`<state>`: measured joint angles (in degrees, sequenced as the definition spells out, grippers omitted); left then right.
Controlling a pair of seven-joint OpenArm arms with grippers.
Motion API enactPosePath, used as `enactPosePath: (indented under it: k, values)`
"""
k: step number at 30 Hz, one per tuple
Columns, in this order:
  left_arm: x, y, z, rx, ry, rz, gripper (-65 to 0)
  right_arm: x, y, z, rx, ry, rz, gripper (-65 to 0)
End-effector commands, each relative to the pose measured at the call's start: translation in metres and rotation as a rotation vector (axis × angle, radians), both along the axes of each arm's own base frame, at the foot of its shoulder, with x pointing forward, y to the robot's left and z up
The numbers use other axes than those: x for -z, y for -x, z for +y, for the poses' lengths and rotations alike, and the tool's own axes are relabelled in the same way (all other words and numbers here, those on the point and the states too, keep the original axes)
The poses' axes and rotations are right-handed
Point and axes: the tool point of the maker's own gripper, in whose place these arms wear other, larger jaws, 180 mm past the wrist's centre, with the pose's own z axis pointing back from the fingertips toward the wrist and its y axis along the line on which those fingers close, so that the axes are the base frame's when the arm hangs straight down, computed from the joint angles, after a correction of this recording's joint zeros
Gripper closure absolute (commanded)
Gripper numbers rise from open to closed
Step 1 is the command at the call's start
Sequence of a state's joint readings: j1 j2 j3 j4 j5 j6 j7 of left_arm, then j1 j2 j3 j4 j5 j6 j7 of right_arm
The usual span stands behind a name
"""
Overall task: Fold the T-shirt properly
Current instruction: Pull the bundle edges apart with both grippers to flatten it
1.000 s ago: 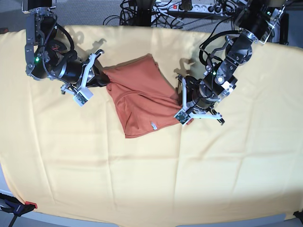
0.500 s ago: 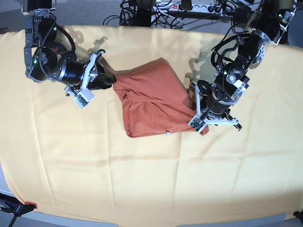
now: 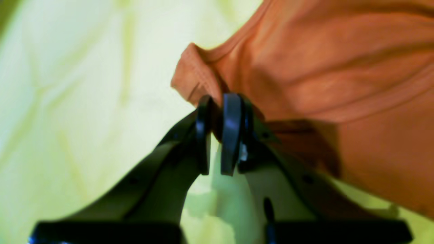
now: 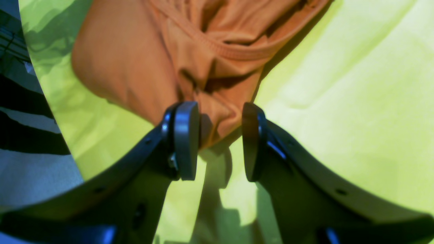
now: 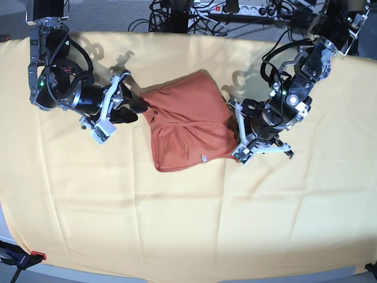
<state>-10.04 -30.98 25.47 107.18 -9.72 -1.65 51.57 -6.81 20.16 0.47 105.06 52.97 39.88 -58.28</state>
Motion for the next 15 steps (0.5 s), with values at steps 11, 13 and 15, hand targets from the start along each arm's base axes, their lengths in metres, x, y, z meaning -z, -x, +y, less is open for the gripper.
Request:
enactPosePath:
  k: [11, 13, 15]
  values:
    - [-0.054, -0.018, -0.004, 0.035, -0.054, -0.234, -7.3, -0.011, -0.005, -0.001, -0.006, -0.012, -0.034, -24.2]
    - [-0.065, -0.028, 0.010, -0.051, -0.080, -0.308, -7.4, -0.011, -0.005, -0.001, -0.006, -0.011, -0.033, -24.2]
    - [-0.068, -0.029, 0.014, -0.086, -0.068, -0.319, -8.1, -0.012, -0.005, 0.000, -0.006, -0.013, -0.034, -24.2]
